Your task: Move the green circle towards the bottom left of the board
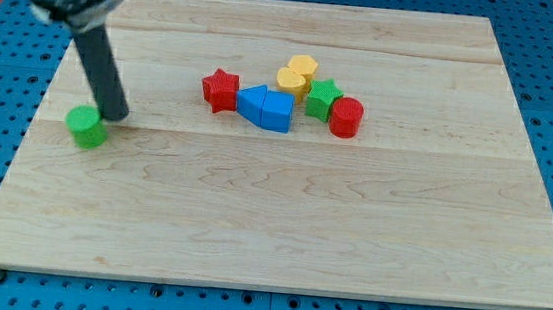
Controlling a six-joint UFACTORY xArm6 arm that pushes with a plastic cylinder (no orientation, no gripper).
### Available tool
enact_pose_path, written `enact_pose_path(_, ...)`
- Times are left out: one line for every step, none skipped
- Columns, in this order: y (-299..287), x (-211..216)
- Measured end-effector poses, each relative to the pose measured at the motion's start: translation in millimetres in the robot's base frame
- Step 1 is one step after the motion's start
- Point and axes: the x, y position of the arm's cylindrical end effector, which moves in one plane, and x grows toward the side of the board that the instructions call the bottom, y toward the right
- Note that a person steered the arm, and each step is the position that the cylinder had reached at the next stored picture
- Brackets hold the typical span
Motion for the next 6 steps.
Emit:
enact_pose_path(-13,4)
enact_pose_path(-29,-59)
enact_pose_path(-71,-16)
enact_pose_path(-35,16)
enact_pose_path(-30,33)
enact_pose_path(-56,-3)
